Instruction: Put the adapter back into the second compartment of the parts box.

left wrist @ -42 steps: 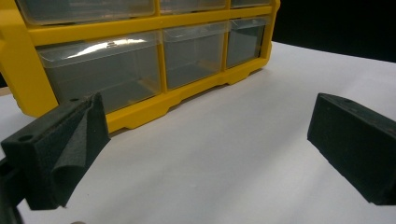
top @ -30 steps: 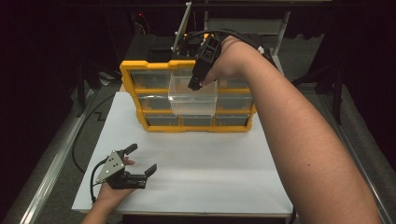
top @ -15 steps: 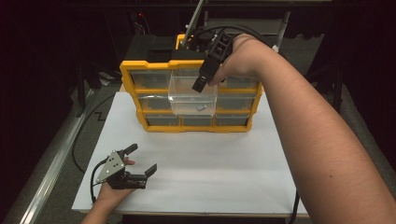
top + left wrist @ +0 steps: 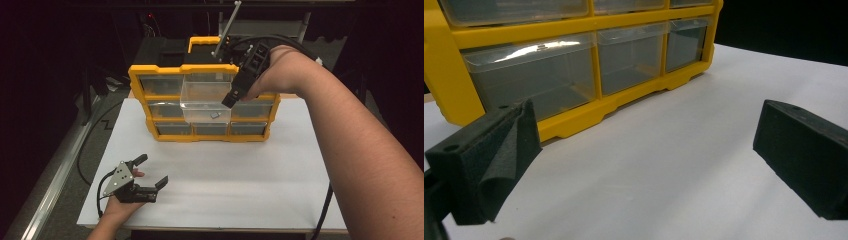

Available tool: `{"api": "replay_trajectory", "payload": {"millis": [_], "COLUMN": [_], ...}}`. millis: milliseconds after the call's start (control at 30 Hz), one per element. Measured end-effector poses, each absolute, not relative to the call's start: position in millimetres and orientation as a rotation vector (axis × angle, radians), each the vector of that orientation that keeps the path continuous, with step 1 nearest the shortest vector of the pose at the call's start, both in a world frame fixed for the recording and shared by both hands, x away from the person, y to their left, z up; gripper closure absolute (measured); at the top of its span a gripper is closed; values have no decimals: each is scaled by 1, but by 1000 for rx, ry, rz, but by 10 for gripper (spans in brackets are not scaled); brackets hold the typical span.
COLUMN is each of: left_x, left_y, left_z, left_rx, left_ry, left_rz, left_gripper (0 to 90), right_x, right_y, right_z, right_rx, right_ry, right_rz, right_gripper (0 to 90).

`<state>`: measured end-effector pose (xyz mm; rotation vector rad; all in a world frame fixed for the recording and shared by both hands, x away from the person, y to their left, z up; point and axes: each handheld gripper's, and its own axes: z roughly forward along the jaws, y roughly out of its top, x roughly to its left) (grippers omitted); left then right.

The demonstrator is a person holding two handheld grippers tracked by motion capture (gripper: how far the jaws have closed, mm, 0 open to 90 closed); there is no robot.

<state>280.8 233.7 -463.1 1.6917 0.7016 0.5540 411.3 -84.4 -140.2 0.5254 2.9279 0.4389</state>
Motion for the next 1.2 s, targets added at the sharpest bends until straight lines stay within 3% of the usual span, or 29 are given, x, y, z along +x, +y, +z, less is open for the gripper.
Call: {"api": "replay_trajectory", "payload": {"millis": [733,1033,1200], "left_x": [280,280,280], "left_y": [234,235,235], "left_z": [-463,-462,-462], "left_rx": [1691,1681,1685], "left_ry": [699,703,701], "left_rz": [557,551,550], "left_gripper": [2,2,2], "right_x": [392,383,378], "right_y": [-125,-141,-149], "right_z": [-166,-180,-185], "right_rx": [626,674,693], "right_ry": [2916,2889,2874], "right_rz": [399,358,328], "right_gripper": [132,2,2]}}
